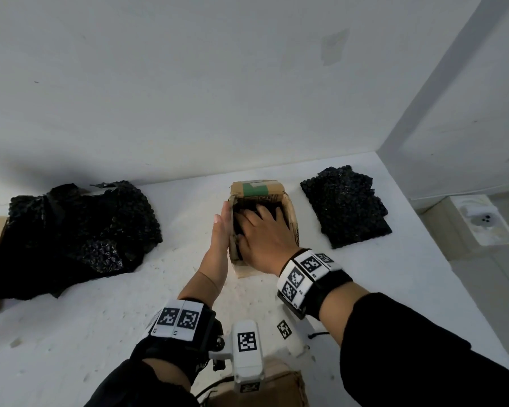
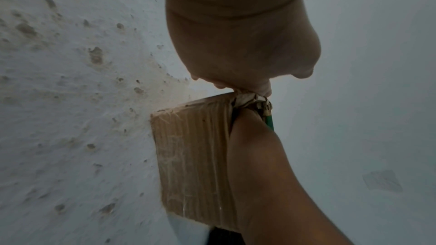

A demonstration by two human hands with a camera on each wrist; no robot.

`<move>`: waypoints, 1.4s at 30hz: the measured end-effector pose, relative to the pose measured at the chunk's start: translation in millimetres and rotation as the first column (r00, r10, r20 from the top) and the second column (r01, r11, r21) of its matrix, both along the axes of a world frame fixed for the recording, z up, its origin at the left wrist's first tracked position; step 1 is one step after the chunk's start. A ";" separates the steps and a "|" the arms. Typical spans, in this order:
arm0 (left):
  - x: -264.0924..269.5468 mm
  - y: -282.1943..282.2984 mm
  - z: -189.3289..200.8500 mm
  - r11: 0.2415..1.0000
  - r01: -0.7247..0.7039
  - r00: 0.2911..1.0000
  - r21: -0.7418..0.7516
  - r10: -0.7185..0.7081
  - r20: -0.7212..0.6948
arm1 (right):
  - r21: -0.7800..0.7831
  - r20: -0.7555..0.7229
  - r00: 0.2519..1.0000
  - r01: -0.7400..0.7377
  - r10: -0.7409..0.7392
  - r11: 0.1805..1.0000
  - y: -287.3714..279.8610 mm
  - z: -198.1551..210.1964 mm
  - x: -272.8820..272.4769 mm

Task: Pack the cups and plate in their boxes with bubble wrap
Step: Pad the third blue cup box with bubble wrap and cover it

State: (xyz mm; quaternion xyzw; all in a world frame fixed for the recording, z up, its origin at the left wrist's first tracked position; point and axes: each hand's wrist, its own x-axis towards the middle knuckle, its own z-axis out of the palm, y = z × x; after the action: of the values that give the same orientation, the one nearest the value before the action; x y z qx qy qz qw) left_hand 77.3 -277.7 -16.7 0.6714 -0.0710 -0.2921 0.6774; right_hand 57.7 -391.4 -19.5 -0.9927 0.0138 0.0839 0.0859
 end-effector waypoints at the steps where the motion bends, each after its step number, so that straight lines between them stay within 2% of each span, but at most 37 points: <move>1: -0.3 -0.6 1.4 1.000 0.000 1.000 0.002 0.000 -0.004 | -0.002 -0.011 1.000 0.007 -0.007 1.000 0.4 -0.4 1.8; 6: -2.0 0.3 6.5 0.999 0.018 1.000 0.026 -0.018 0.001 | 0.100 -0.105 0.991 0.097 -0.086 0.990 0.0 6.2 11.9; 10: 0.8 3.9 10.1 0.990 0.019 0.999 0.139 -0.024 0.032 | 0.239 -0.178 0.980 0.135 -0.093 0.962 -7.3 16.4 15.0; 12: 2.7 5.9 14.1 0.974 0.008 0.999 0.228 -0.017 0.039 | 0.259 -0.127 0.991 0.064 -0.032 0.964 -11.5 21.9 9.9; 14: 3.3 5.4 23.6 0.946 0.001 0.998 0.324 -0.020 0.054 | 0.264 0.007 1.000 -0.023 0.022 0.964 -18.9 30.5 1.8; 17: 2.0 -3.0 38.3 0.901 -0.045 0.985 0.431 -0.033 0.171 | 0.407 0.181 0.983 -0.051 -0.026 0.912 -36.8 44.8 -9.5; 21: -6.0 -31.2 55.6 0.833 -0.159 0.868 0.530 -0.137 0.477 | 0.496 0.189 0.974 0.018 -0.128 0.868 -84.5 54.8 -25.0; 23: -12.3 -52.5 61.2 0.845 -0.156 0.799 0.512 -0.197 0.568 | 0.494 0.151 0.970 0.095 -0.193 0.864 -116.6 51.4 -33.0; 26: -23.5 -90.2 62.6 0.885 -0.068 0.740 0.460 -0.265 0.619 | 0.484 0.132 0.942 0.210 -0.309 0.849 -162.0 38.0 -44.1; 29: -30.6 -126.9 55.7 0.870 0.041 0.692 0.491 -0.379 0.615 | 0.396 0.146 0.912 0.301 -0.384 0.867 -196.4 20.3 -50.4; 32: -30.1 -158.2 39.2 0.799 0.116 0.676 0.590 -0.499 0.542 | 0.298 0.146 0.914 0.324 -0.379 0.898 -219.6 1.8 -51.4; 37: -22.4 -193.7 5.3 0.639 0.116 0.740 0.760 -0.566 0.363 | 0.278 0.088 0.938 0.299 -0.334 0.913 -239.6 -24.6 -44.9; 42: -19.5 -211.9 -17.0 0.587 0.098 0.795 0.804 -0.531 0.291 | 0.187 0.076 0.958 0.260 -0.278 0.947 -241.6 -40.5 -33.7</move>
State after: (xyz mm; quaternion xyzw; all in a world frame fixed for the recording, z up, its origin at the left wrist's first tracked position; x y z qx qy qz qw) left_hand 57.8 -489.6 -33.7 0.9162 -0.2400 -0.2281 0.2256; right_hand 24.0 -632.9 -59.9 -0.9730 0.1374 0.0218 0.1840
